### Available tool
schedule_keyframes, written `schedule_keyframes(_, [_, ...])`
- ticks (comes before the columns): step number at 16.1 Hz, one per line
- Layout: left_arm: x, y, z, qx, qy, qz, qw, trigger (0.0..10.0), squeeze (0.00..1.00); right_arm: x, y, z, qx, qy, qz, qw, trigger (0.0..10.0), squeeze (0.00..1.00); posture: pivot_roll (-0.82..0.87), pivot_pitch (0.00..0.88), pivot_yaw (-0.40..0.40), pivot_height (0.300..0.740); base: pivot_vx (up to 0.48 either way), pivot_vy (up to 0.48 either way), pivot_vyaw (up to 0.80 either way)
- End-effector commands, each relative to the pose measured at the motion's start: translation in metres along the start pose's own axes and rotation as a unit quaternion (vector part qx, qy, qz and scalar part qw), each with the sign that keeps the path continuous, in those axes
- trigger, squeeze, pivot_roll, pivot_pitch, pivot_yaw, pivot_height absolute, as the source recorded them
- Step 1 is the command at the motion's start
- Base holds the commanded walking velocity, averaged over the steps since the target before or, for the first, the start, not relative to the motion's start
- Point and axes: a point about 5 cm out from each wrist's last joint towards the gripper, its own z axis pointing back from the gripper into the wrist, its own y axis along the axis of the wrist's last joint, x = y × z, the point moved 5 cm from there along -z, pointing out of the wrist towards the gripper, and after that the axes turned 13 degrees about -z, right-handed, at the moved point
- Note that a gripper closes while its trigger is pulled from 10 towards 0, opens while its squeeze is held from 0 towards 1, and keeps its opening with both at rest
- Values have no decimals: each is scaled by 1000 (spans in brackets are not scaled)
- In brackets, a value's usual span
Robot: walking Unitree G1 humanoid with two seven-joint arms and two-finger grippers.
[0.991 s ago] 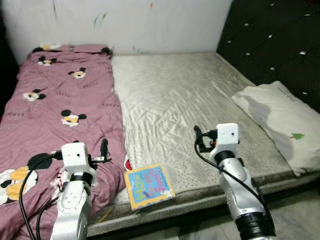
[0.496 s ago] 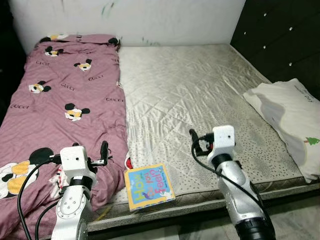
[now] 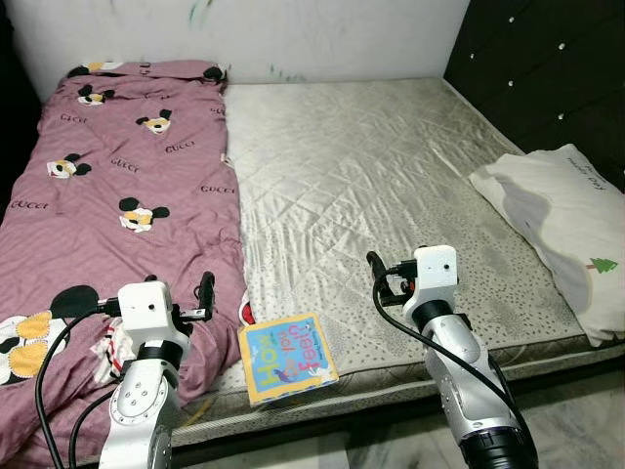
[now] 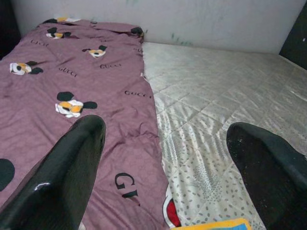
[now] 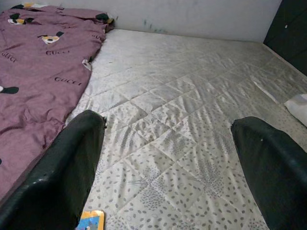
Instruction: Clean up the room
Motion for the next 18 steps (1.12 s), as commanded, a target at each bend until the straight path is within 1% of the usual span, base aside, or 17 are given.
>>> schedule_keyframes(1, [-4,-1,2,-5,9,-3,1000,10000,0,1,4,1,4,2,2,1000,10000,0,52,96,-67,716,0,0,0])
schedule_keyframes(2, [-4,-2,3,-6,10,-3,1000,10000,0,0,4,1,4,3,5,1000,10000,0,48,98,-70,716,0,0,0])
schedule_keyframes(4, [-4,-2,2,-8,11,-3,1000,10000,0,0,4,1,3,4,4,1000,10000,0,49,96,-71,701,0,0,0])
schedule_keyframes(6, [-3,-2,0,-8,11,-5,1000,10000,0,-3,4,1,5,9,10,1000,10000,0,49,94,-71,671,0,0,0])
schedule_keyframes(9, [-2,-1,0,-6,10,-6,1000,10000,0,-3,5,0,7,9,11,1000,10000,0,49,94,-71,631,0,0,0])
schedule_keyframes(13, [-1,1,-4,-6,14,-5,1000,10000,0,-4,-1,1,-2,17,15,1000,10000,0,49,90,-70,631,0,0,0])
schedule_keyframes(18, [-1,2,-6,-3,16,-5,1000,10000,0,-5,-2,0,-5,24,22,999,10000,0,49,80,-75,631,0,0,0])
